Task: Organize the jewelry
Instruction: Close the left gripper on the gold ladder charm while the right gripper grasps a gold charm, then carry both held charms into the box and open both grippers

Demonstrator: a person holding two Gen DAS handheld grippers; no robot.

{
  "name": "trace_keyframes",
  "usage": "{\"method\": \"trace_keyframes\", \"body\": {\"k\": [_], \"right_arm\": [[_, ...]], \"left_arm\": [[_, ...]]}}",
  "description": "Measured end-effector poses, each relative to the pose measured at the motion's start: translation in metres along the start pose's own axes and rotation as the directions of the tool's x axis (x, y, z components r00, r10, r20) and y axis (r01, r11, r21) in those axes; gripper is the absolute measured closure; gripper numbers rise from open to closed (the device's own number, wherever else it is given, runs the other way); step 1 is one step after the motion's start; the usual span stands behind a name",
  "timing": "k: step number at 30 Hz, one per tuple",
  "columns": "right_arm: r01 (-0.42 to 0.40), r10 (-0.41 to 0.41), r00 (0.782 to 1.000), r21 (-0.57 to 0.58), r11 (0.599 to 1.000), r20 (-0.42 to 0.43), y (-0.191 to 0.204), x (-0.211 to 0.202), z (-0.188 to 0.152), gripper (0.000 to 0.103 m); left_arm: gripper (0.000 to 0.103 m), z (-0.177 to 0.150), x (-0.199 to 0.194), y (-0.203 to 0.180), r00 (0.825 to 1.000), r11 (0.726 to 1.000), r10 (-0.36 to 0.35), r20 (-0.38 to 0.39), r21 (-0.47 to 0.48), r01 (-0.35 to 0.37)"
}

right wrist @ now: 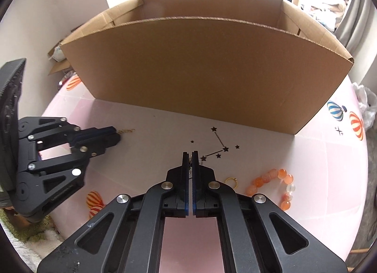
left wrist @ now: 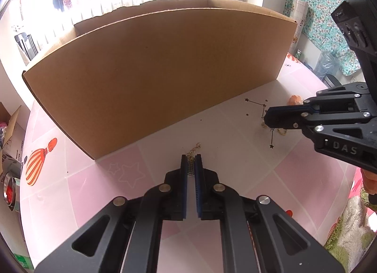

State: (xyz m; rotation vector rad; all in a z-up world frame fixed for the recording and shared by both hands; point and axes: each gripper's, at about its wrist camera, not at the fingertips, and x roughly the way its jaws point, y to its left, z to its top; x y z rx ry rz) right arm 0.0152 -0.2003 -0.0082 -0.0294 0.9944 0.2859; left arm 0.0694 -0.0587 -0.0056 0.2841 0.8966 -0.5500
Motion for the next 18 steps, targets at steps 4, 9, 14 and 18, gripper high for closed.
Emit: {"method": "trace_keyframes", "body": {"k": [4,9,14,18], "right_arm": [[-0.054,0.054,0.998,-0.007,0.999,0.020,0.006,-0.013,-0.003,0.103],[-0.108,0.108,0.993,-0.010,0.994,0.051,0.012,-0.032,-0.010,0.103],[-0.183,0.178,0.981,0.067,0.981,0.075,-0.005,-0.047,-0.016,0.103],[-0.222,0.210,0.973,0.161,0.962,0.093,-0.016,-0.052,-0.017,0.103]], "left_arm": [[0.097,0.000,0.000,0.000,1.000,1.000,0.000,0.000,0.000,0.000],[0.097,0.000,0.000,0.000,1.000,1.000,0.001,0.001,0.000,-0.001],[0.097,0.001,0.000,0.000,1.000,1.000,-0.001,0.007,-0.001,0.001],[0.099,0.000,-0.001,0.003,1.000,1.000,-0.015,0.015,-0.010,0.015]]}}
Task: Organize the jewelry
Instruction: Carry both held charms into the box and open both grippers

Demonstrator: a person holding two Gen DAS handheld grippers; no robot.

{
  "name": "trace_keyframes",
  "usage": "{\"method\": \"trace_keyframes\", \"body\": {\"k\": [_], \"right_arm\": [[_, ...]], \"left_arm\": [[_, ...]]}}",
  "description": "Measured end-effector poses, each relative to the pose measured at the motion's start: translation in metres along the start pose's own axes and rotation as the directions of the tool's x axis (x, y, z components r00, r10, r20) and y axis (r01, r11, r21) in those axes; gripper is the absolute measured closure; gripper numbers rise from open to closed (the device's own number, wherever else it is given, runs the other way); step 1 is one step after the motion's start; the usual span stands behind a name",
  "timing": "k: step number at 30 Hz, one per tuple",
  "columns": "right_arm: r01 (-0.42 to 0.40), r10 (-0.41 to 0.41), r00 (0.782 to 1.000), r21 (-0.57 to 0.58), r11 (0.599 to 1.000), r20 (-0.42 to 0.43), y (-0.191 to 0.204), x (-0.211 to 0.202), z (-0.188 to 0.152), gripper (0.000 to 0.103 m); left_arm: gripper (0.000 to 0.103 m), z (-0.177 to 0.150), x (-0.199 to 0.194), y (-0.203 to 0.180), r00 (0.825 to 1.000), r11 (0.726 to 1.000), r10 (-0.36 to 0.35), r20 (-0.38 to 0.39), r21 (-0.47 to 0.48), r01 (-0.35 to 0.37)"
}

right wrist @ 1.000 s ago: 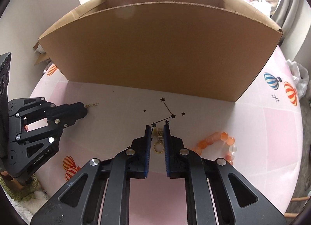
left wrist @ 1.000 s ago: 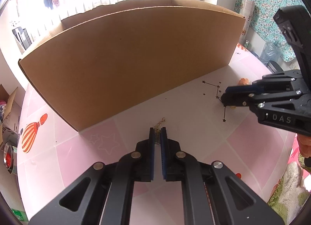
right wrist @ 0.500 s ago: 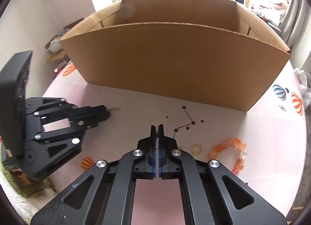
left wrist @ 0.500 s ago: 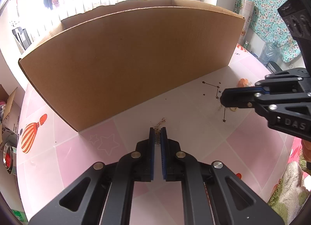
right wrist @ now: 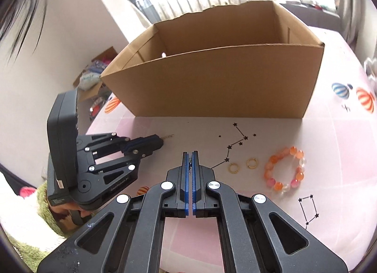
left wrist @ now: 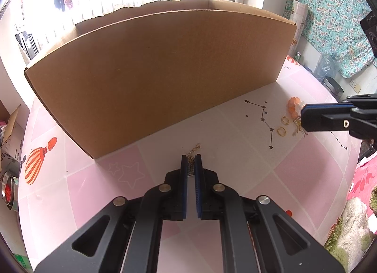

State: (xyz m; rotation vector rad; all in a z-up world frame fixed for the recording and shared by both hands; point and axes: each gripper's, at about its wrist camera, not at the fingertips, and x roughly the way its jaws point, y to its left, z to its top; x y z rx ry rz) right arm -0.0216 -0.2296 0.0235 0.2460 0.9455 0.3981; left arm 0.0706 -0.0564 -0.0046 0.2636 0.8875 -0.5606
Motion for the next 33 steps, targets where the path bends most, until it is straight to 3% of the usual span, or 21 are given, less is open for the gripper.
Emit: {"method": "trace_keyframes", "body": {"k": [7,20,26,33], "right_arm": [[-0.029,0.026,0.998,0.047,0.998,0.057,-0.004,-0.010,0.006,0.103],[-0.050,0.047,0.982,0.011,0.999,0.182,0.000,-0.031,0.021,0.103],[-0.061,0.071,0.963,-0.044,0.997,0.259,0.005,-0.058,0.041,0.103],[-0.073,0.118,0.939,-0.149,0.986,0.323,0.011,-0.080,0.090,0.103]], "left_arm": [[0.101,0.002,-0.013,-0.001,0.998,1.000,-0.028,0.048,0.003,0.028],[0.101,0.013,-0.059,-0.008,0.987,0.999,-0.037,0.158,0.017,0.035],[0.101,0.032,-0.091,-0.008,0.966,0.997,-0.082,0.247,0.032,0.077],[0.101,0.083,-0.110,-0.004,0.932,0.988,-0.151,0.330,0.065,0.137]]}}
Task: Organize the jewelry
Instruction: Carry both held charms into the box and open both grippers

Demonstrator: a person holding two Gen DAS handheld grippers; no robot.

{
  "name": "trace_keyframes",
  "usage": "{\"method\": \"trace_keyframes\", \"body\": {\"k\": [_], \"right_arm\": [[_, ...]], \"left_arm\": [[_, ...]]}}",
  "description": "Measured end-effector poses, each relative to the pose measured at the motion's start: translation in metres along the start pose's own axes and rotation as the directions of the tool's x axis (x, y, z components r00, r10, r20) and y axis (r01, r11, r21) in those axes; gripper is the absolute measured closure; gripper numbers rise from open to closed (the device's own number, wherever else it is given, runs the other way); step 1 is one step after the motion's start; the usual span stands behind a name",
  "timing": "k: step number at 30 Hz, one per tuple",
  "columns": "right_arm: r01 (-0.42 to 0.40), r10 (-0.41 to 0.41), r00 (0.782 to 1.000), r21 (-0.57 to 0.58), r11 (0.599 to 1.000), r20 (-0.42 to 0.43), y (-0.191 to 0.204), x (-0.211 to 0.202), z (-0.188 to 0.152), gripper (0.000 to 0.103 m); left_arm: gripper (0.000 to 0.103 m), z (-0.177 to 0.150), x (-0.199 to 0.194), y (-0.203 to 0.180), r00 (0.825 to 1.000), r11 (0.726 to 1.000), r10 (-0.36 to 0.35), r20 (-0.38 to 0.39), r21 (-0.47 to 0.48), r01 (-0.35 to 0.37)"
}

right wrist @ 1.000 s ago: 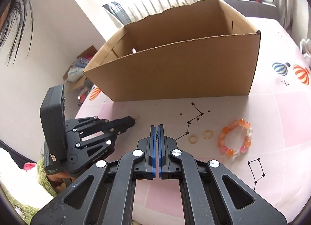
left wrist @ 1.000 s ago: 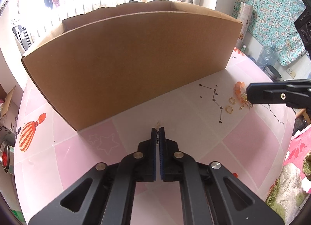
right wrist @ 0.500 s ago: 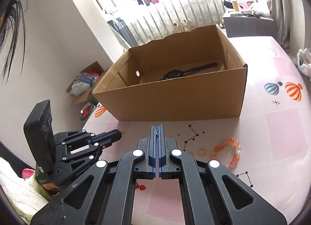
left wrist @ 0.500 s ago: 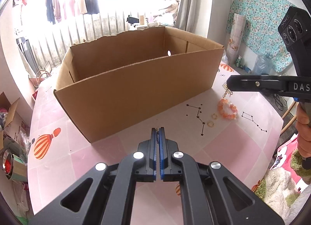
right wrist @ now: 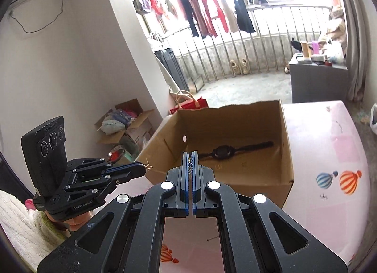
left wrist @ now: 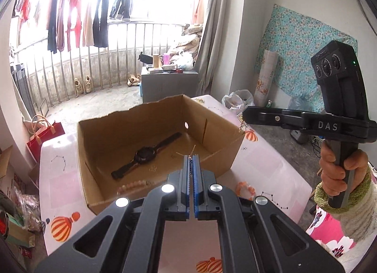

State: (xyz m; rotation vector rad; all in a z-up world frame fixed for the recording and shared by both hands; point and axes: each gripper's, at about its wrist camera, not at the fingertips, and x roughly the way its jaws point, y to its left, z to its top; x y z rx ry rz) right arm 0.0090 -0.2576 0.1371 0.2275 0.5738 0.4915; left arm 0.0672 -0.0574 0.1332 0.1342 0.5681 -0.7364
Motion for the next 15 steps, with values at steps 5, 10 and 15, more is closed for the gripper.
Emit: {"method": "trace_keyframes", "body": {"k": [5,10,15], "right_arm": [[-0.015,0.015,0.998,0.007,1.000,-0.065,-0.026,0.030,0.028,0.103],[0.000,0.017,0.973,0.073,0.997,-0.229,-0.063,0.081,0.037,0.103],[0.040,0.004,0.935,0.117,0.992,-0.356,-0.094,0.121,0.033,0.103]], "left_arm": [[0.101,0.033,0.037,0.017,0.997,0.997,-0.063,-0.051,-0.042,0.061],[0.101,0.049,0.103,0.044,0.958,0.972,-0.186,-0.217,-0.185,0.147],[0.101,0.049,0.153,0.060,0.915,0.956,-0.220,-0.338,-0.259,0.135]]}}
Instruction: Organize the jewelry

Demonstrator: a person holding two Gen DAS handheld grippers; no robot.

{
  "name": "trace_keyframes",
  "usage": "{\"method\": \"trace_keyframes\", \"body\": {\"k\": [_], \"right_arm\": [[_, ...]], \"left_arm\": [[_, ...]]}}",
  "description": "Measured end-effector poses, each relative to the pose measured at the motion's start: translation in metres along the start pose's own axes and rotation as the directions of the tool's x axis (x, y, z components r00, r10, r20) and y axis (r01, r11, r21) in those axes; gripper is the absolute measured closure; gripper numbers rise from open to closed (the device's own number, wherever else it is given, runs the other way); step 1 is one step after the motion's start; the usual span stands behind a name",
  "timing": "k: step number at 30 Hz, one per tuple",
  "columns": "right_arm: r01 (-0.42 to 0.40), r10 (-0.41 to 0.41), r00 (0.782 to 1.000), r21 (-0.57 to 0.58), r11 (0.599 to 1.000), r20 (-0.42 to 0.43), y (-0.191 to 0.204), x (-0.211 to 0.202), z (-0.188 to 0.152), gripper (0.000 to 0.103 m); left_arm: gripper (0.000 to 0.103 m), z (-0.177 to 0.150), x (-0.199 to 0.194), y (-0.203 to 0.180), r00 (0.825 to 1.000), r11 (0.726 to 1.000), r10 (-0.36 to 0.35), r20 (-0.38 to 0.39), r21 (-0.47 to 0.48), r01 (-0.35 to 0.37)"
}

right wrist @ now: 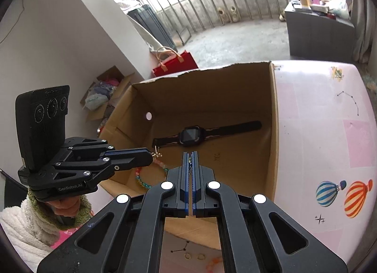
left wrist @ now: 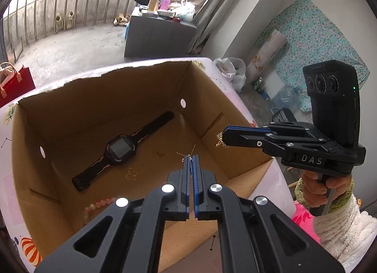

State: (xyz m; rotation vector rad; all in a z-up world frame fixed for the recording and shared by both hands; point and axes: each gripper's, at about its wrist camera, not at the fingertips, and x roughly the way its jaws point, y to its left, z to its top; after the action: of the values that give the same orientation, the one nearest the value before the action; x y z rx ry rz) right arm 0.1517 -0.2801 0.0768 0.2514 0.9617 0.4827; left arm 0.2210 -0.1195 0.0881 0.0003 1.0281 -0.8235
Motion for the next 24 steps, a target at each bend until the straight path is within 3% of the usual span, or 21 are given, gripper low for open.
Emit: {"method": "trace_keyframes", "body": {"k": [9,12,16,24], "right_arm": [[0.131,-0.136,0.989,-0.090,0.987,-0.055,-0.005,0.022,0.010,0.102],[0.140,-0.146,0.988,-0.099,0.985,-0.055,-0.008,0.024,0.012,0.099],[0.158,-0.164,0.985,-0.110,0.981,-0.046,-0.007,0.025,0.011,0.098],[0.153,-0.156,0.988,-0.099,0.983,-0.017,-0.009,0.016,0.014,0.094]], "left_arm": [[0.101,0.010,0.045,0.014,0.986,0.997,0.059,-0.156,-0.047,-0.067],[0.099,0.011,0.049,0.014,0.983,0.996,0.059,-0.172,-0.054,-0.069],[0.086,0.014,0.048,0.014,0.983,0.996,0.060,-0.171,-0.057,-0.070],[0.083,0.010,0.043,0.015,0.986,0.996,0.072,-0.153,-0.045,-0.080]]}}
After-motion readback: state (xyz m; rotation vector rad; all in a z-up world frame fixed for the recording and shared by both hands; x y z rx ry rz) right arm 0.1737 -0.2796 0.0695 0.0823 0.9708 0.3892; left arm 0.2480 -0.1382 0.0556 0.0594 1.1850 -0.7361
